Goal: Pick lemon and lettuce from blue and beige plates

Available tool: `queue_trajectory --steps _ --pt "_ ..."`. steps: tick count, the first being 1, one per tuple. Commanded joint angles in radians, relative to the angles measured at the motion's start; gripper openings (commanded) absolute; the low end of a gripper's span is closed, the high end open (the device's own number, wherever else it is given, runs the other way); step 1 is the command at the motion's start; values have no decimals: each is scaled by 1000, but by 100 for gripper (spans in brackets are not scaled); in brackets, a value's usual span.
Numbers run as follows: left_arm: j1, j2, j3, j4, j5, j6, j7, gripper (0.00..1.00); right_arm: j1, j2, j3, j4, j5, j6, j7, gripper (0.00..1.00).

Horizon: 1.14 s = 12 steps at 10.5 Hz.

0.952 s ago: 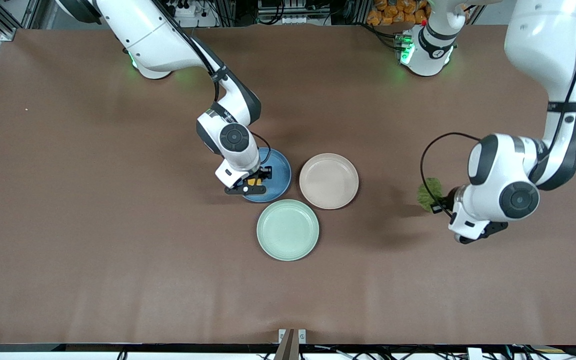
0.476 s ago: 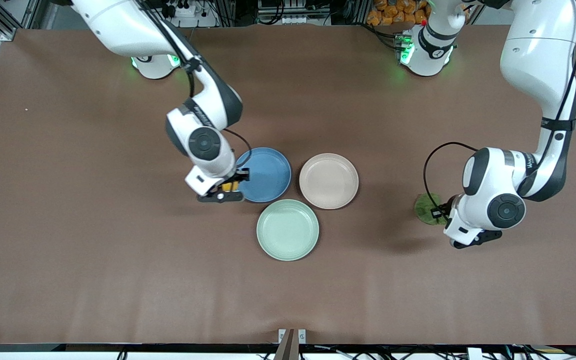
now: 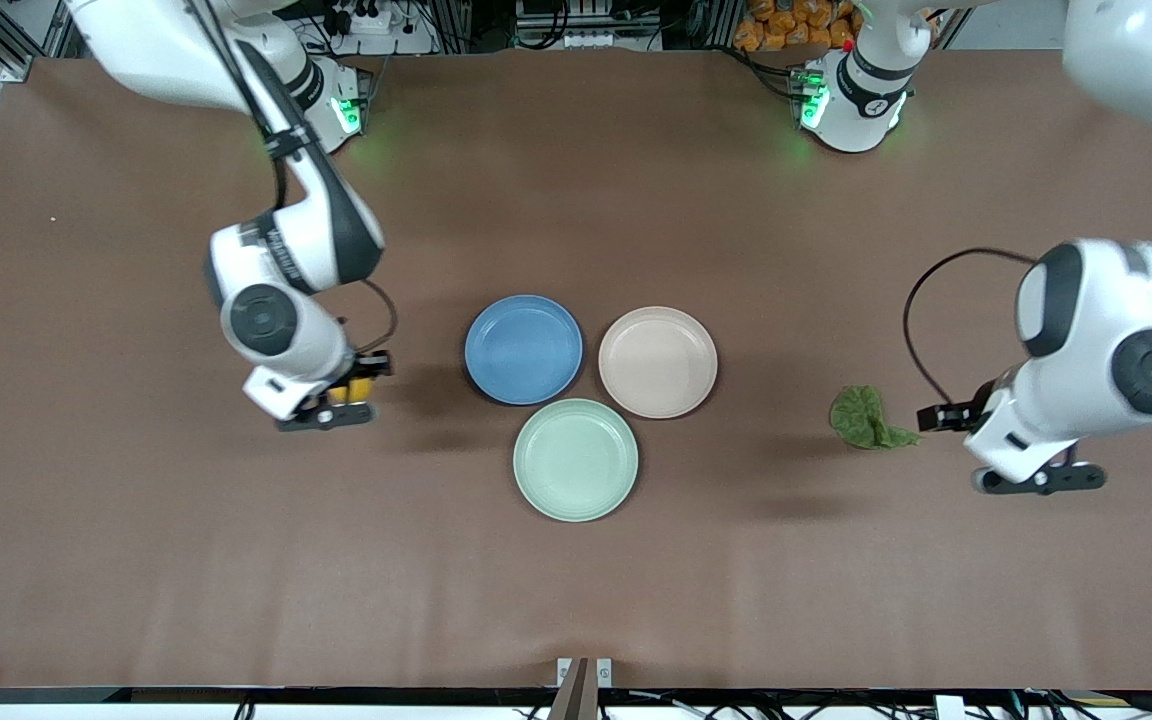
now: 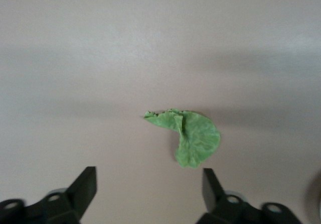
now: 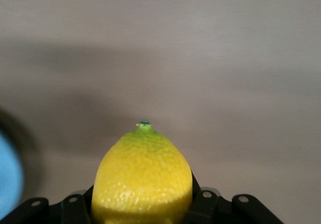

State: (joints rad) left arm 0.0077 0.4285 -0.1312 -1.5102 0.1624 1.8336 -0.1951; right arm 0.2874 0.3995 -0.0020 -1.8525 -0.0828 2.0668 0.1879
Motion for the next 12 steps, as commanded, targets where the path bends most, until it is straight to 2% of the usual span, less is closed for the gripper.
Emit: queue_trajectory --steps 1,3,5,7,10,12 --pt "0 -120 -36 -22 -3 -74 13 100 -28 -42 -79 -54 23 22 -164 23" --pt "0 -206 -38 -22 -49 -111 3 100 -43 -39 -131 -56 23 36 -211 21" --pt "3 -273 -38 -22 -78 -148 5 100 -73 -37 -168 -143 23 184 -211 21" --pt "6 -322 -38 -22 -98 -177 14 100 -76 -27 -171 -215 23 304 -209 21" --pt "8 -385 -38 -22 -147 -226 16 100 -76 14 -171 -235 34 396 -209 21" --pt "8 -418 -34 -22 -185 -247 14 100 -68 59 -170 -255 81 501 -212 21"
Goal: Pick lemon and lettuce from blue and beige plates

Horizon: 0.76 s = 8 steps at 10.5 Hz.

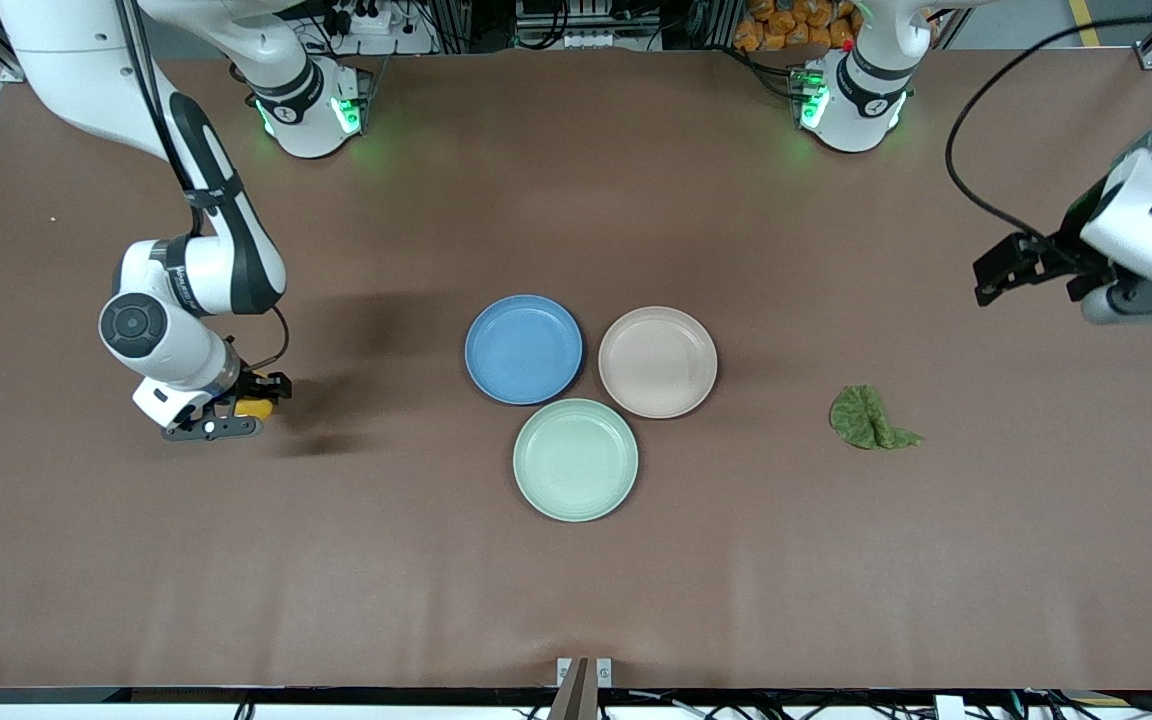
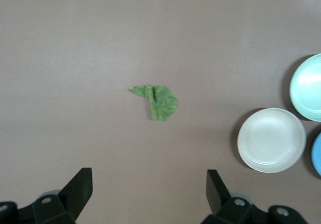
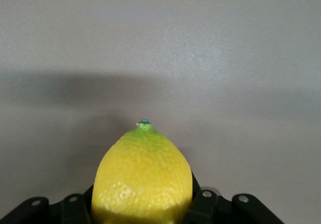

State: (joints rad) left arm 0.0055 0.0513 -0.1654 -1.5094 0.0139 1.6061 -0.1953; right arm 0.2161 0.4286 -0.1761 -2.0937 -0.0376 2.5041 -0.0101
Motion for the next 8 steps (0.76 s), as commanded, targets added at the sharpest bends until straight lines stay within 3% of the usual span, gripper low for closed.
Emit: queue_trajectory --steps 1,5,6,8 --pt "8 -48 -2 -23 -37 -26 16 100 5 50 4 -14 41 87 -16 21" --pt "1 -54 4 -23 -38 -26 17 100 14 104 4 -11 41 159 -16 22" --pt "-1 -62 7 -23 -38 -29 16 100 14 105 4 -8 41 159 -14 31" --pt "-7 -67 21 -23 -37 -66 17 100 16 96 4 1 41 144 -16 100"
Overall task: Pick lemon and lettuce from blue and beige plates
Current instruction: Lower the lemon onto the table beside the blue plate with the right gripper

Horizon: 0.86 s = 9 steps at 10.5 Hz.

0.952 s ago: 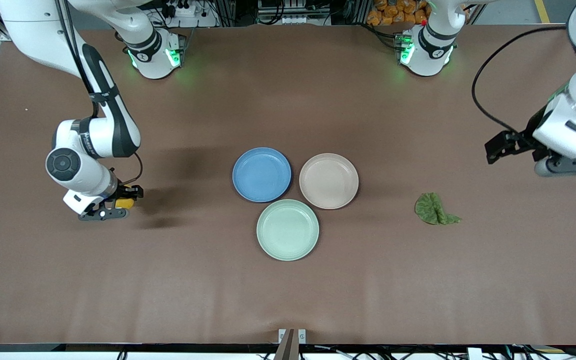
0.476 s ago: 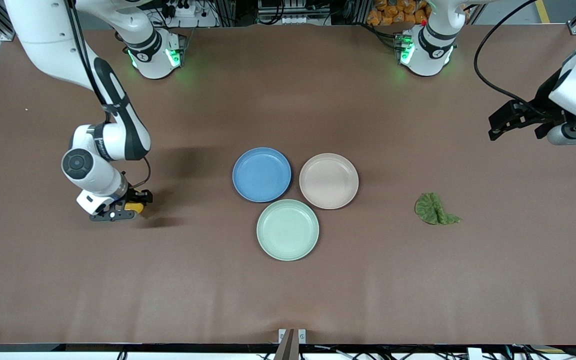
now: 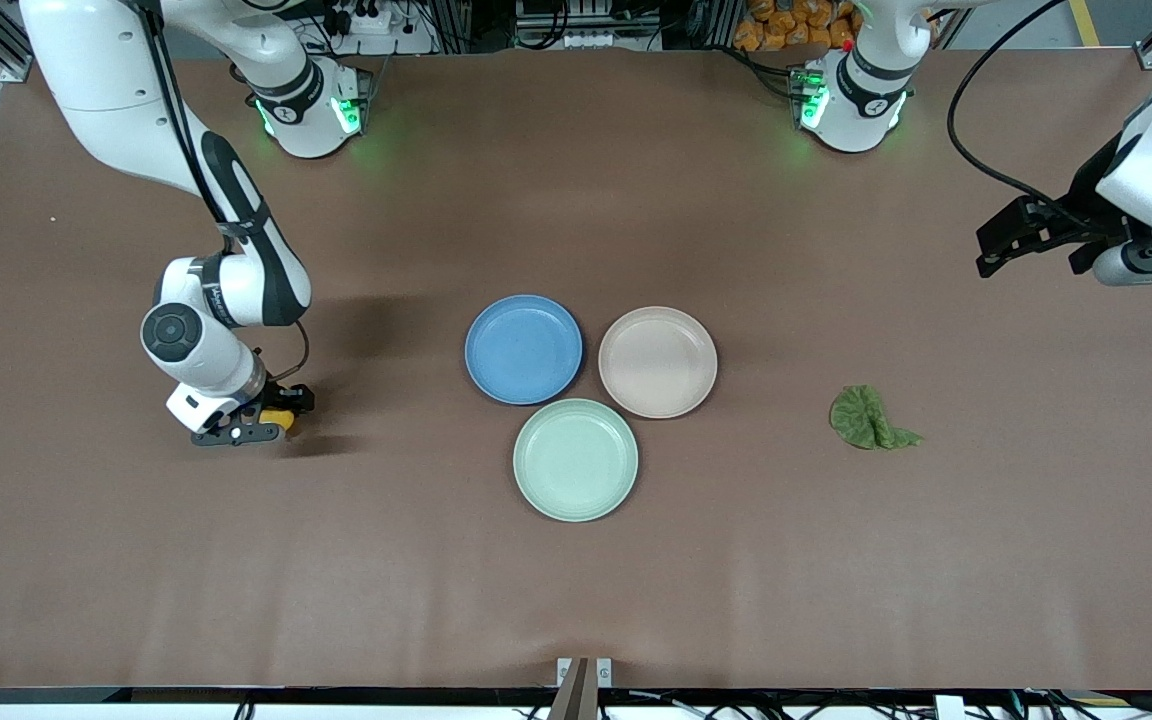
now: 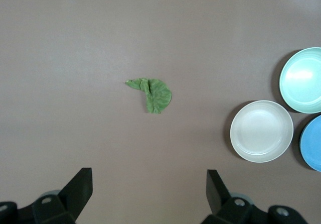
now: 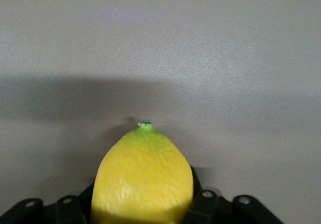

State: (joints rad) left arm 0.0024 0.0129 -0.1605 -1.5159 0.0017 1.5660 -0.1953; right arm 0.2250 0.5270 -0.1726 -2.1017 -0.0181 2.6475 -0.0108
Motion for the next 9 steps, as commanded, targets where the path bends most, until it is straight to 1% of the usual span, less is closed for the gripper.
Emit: queue_trajectory --steps 1,3,4,5,6,8,9 --pt "-1 -28 19 -17 -25 -32 31 100 20 -16 1 41 21 -53 -15 100" --pt "11 -25 13 -17 -25 -40 46 100 33 -30 1 202 20 -341 -29 100" --pt "11 -25 15 -18 -25 -40 49 100 37 -31 2 260 20 -418 -28 100" --pt "10 -24 15 -17 -25 -40 50 100 42 -36 4 302 20 -466 -28 100" --pt "11 -22 13 -17 -25 -40 50 100 42 -54 4 325 20 -486 -29 100" --pt "13 -24 15 -17 -23 -40 50 100 37 -135 2 338 20 -550 -29 100" --pt "13 -25 16 -18 -22 -40 50 100 34 -183 2 345 20 -604 -29 100"
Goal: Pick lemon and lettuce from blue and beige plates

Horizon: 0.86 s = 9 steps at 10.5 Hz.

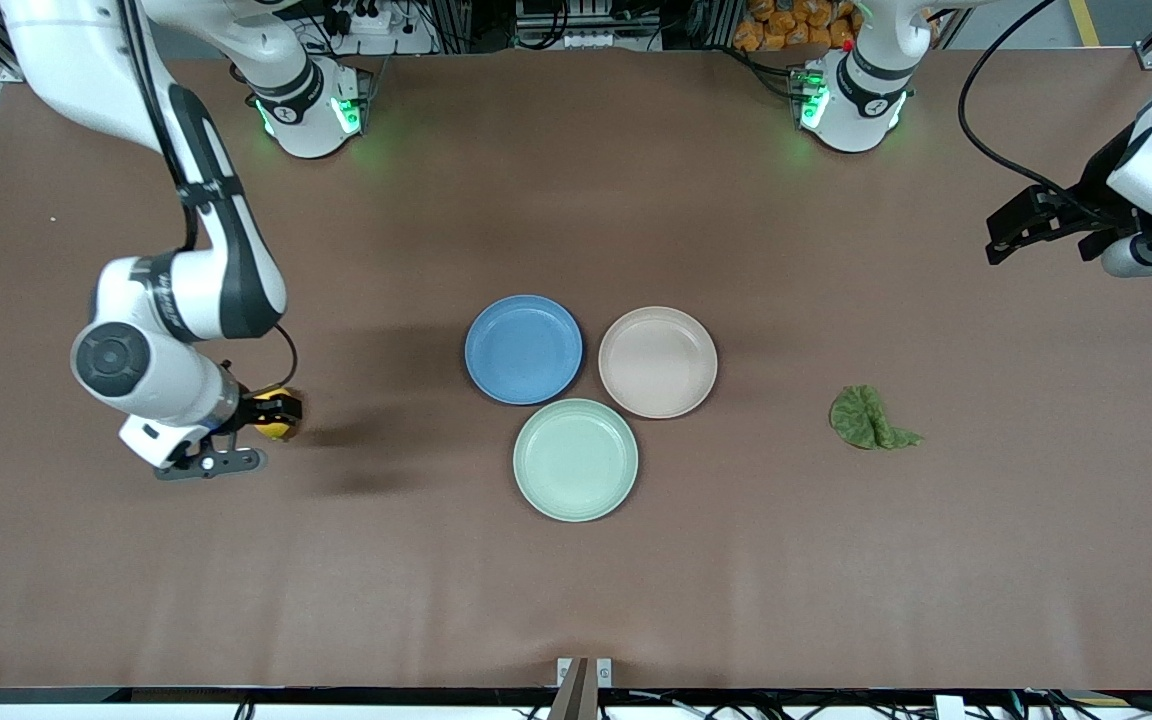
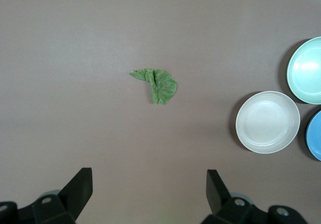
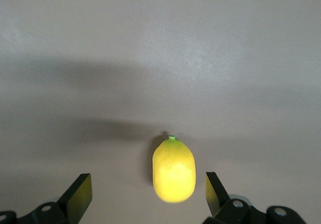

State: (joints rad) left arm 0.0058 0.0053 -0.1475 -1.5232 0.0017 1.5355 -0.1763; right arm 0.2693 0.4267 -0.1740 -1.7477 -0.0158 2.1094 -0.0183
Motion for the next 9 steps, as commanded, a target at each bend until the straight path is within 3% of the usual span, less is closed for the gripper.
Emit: queue_trajectory --steps 1,3,9 --pt "10 -18 3 -11 -20 -9 31 100 -16 -132 4 -3 19 -133 -22 100" --pt "10 -21 5 -11 -20 -9 32 100 -27 -216 5 -3 19 -216 -22 100" --pt "8 -19 3 -11 -14 -9 35 100 -160 -404 100 7 19 -417 -2 100"
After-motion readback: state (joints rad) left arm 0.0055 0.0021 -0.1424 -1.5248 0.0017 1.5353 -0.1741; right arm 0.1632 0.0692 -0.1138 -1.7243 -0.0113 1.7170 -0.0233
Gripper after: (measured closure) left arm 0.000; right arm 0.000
